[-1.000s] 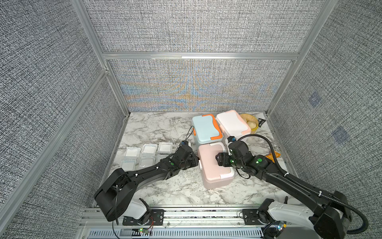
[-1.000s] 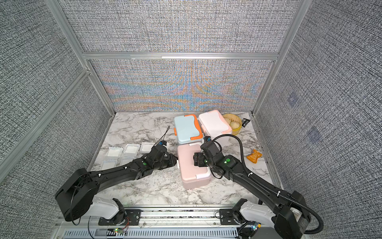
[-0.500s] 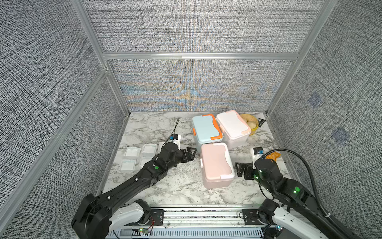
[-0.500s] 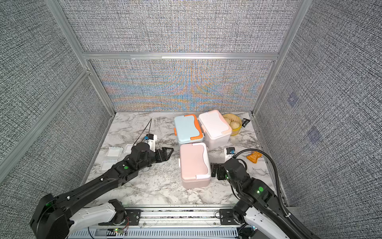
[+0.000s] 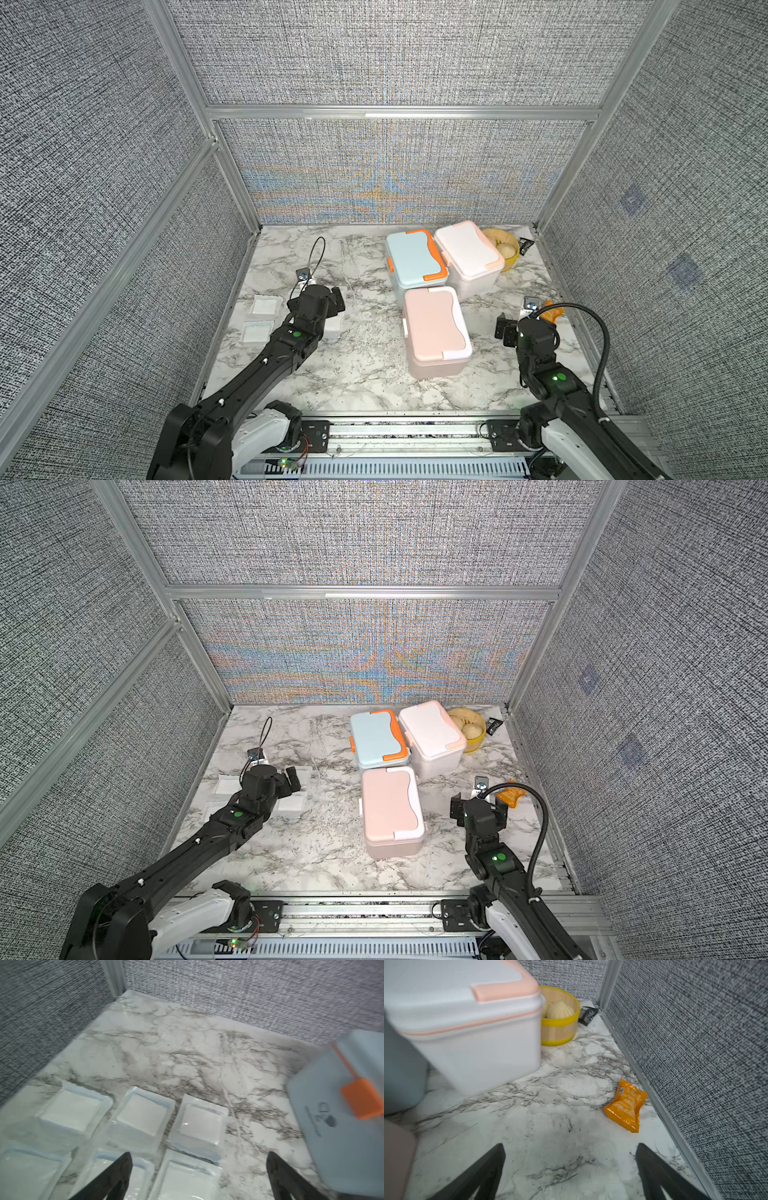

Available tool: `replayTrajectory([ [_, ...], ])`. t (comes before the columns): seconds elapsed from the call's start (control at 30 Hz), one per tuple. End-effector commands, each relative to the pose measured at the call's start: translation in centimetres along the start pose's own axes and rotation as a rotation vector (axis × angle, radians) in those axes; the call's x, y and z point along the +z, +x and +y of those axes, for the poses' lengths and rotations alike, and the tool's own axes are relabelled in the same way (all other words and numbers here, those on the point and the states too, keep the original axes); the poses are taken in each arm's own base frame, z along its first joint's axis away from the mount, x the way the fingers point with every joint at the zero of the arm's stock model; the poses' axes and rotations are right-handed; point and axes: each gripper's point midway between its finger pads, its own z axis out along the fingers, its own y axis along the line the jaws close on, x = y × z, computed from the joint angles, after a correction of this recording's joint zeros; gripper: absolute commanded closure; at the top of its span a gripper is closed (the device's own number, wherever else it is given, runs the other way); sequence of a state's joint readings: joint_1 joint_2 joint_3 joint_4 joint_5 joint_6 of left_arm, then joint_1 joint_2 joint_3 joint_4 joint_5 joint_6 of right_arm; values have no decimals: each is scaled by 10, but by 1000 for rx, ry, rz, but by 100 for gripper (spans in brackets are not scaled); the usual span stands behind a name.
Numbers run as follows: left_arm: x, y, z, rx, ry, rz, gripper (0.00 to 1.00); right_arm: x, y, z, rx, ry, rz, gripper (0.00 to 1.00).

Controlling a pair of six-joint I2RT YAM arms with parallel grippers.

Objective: Open first aid kits and take out gauze
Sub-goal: Reset both arms

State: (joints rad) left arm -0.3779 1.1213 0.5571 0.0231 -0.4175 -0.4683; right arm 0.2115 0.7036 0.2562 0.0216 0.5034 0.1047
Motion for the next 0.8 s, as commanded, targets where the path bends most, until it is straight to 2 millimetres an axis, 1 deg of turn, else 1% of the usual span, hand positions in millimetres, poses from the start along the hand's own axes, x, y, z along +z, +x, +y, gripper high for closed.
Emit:
replayTrajectory([
  [0.0, 17, -9, 18, 23, -49, -52, 0, 25, -10, 4, 131, -54, -64, 1],
  [0.03, 24, -6, 27, -23, -53, -40, 0, 33, -8, 2, 150, -48, -64, 1],
  [0.1, 37, -1, 31, -82, -3, -33, 0, 44, -11, 2, 146, -50, -21, 1],
  [0.13, 43, 1, 33, -113, 16, -34, 0, 49, -14, 0, 155, -42, -40, 1],
  [0.2, 53, 2, 27, -118, 60, -23, 0, 60, -16, -3, 176, -34, -29, 1],
  [0.27, 57, -2, 18, -95, 97, -3, 0, 68, -20, -3, 191, -51, -45, 1],
  [0.33, 52, -11, 11, -77, 114, 34, 0, 76, -26, -2, 209, -77, -80, 1],
  [0.43, 36, -24, 18, -34, 70, 41, 0, 80, -33, 13, 195, -168, -161, 1],
  [0.47, 29, -27, 23, -12, 49, 41, 0, 83, -31, 16, 191, -175, -178, 1],
  [0.53, 19, -28, 40, 28, -25, -1, 0, 86, -31, 21, 179, -199, -215, 1],
  [0.57, 16, -31, 46, 45, -44, -39, 0, 86, -30, 24, 165, -208, -210, 1],
  [0.63, 11, -36, 52, 116, -61, -124, 0, 90, -26, 37, 120, -260, -156, 1],
  [0.7, 8, -32, 59, 167, -88, -152, 0, 96, -23, 51, 73, -301, -156, 1],
  [0.73, 8, -27, 64, 179, -107, -177, 0, 97, -26, 58, 59, -319, -184, 1],
  [0.77, 11, -18, 66, 202, -100, -191, 0, 98, -25, 60, 41, -316, -170, 1],
])
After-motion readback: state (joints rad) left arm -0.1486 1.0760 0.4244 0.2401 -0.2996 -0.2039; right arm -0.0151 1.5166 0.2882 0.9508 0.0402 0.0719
